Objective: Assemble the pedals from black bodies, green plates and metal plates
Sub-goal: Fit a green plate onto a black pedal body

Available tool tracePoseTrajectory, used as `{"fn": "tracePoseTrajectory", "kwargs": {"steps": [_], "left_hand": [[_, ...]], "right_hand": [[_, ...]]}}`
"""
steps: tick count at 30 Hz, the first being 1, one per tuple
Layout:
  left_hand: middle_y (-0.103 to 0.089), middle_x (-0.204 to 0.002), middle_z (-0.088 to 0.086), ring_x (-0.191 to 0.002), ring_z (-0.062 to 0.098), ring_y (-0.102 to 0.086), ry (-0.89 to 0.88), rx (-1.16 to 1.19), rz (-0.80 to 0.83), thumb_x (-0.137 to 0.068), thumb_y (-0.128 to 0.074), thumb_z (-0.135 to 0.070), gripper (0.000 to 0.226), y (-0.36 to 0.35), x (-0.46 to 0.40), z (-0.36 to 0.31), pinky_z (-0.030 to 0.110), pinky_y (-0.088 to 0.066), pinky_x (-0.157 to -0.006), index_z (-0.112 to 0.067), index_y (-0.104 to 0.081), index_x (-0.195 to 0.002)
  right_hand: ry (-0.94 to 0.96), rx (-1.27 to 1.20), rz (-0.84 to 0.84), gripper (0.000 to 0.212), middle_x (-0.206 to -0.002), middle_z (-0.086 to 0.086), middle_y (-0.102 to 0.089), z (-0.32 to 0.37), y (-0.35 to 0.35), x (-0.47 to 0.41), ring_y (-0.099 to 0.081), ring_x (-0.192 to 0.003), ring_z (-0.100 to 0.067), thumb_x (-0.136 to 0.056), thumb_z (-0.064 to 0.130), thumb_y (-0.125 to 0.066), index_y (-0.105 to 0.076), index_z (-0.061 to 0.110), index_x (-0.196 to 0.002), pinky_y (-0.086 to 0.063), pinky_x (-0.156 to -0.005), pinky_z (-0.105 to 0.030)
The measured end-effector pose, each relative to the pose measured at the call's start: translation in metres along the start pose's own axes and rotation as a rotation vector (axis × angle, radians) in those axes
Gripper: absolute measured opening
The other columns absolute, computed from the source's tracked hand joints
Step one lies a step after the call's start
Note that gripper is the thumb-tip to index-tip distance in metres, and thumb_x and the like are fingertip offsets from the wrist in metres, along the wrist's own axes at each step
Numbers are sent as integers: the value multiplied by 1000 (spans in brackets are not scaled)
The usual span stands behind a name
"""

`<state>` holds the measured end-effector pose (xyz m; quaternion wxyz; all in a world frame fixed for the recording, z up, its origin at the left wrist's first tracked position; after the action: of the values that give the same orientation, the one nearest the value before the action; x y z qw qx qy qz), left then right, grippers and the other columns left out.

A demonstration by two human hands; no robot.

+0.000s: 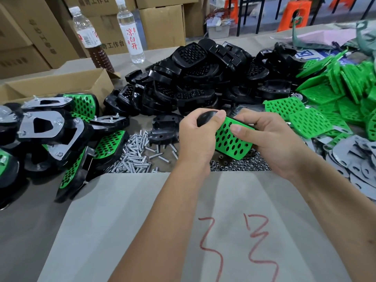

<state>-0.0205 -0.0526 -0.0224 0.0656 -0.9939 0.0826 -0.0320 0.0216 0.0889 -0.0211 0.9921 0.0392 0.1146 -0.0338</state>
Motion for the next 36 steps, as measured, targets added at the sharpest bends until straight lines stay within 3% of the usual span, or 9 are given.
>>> {"fn": "tracePoseTrajectory", "kwargs": {"steps": [4, 8, 12, 15, 18, 21, 25, 29, 36], "left_hand": [[-68, -85, 7, -86, 30, -63, 14, 56, -4, -94, -75, -15, 11, -2, -1, 3, 67, -56, -88, -17, -73, -83], [-70, -83, 4, -79, 22, -65, 15, 108, 44, -94, -74, -16, 10, -7, 2, 3, 47, -57, -72, -19, -74, -84], [-67, -77, 3, -70, 18, -63, 17, 176, 66, -95, -74, -16, 16, -11, 2, 2, 36, -55, -63, -17, -70, -80], [-63, -80, 7, -75, 22, -61, -18, 188, 58, -96, -74, -18, 17, -9, 1, 1, 42, -54, -70, -15, -67, -80], [-62, -81, 7, -81, 26, -58, -79, 178, 7, -97, -74, -19, 18, -5, -1, -2, 47, -51, -78, -13, -67, -82], [-63, -74, 0, -77, 23, -59, -145, 150, -14, -98, -73, -18, 20, 1, -4, -7, 47, -52, -77, -15, -66, -79], [-60, -72, 1, -74, 23, -56, -165, 152, 25, -98, -72, -17, 23, 2, -5, -7, 45, -50, -73, -16, -65, -76], [-61, -81, 13, -78, 29, -59, -153, 186, 59, -95, -74, -22, 16, 4, -7, -5, 51, -53, -74, -11, -67, -85], [-69, -95, 14, -92, 34, -70, 16, 139, 14, -97, -75, -28, 23, -1, -14, 17, 68, -55, -95, -7, -64, -97]], "right_hand": [[0, -43, 20, 13, -89, -18, -52, -1, 1, 0, -57, -85, -29, -92, 18, -69, -77, 10, -85, -44, -83, -49], [-19, -168, 24, 21, -90, -16, -49, 0, 4, 2, -55, -84, -30, -90, 16, -72, -68, -5, -89, -47, -77, -43], [-73, -311, 36, 38, -98, -31, -54, -2, 3, 6, -53, -95, -41, -95, 10, -64, -48, -23, -104, -44, -87, -57], [-120, -321, 29, 46, -116, -52, -51, 0, -2, 7, -55, -102, -44, -96, 14, -67, -49, -23, -116, -42, -95, -64], [-122, -365, 70, 36, -124, -36, -64, 2, -5, 7, -65, -107, -39, -96, 18, -65, -64, -9, -121, -51, -101, -56], [-112, -389, 151, 30, -122, -27, -70, 4, -6, 9, -70, -107, -33, -96, 13, -61, -70, -1, -121, -60, -94, -43], [-91, -384, 140, 33, -122, -28, -70, 1, -4, 8, -70, -107, -35, -95, 6, -58, -67, -6, -125, -59, -95, -48], [-76, -420, 164, 31, -119, -24, -73, -1, -6, 7, -73, -105, -33, -91, 7, -65, -74, 0, -120, -62, -87, -42], [-104, -401, -153, 28, -108, -19, -78, -16, 2, -2, -76, -94, -31, -81, 8, -69, -80, 8, -107, -61, -83, -49]]}}
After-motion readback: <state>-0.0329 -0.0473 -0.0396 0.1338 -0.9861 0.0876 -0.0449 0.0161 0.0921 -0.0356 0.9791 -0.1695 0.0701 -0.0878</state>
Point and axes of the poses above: each hand's wrist, its own x-axis away from the middle knuckle, its own y-axis out of the back of the hand, z = x × y, the point moved 5 cm from there along -x, towards the middle knuckle
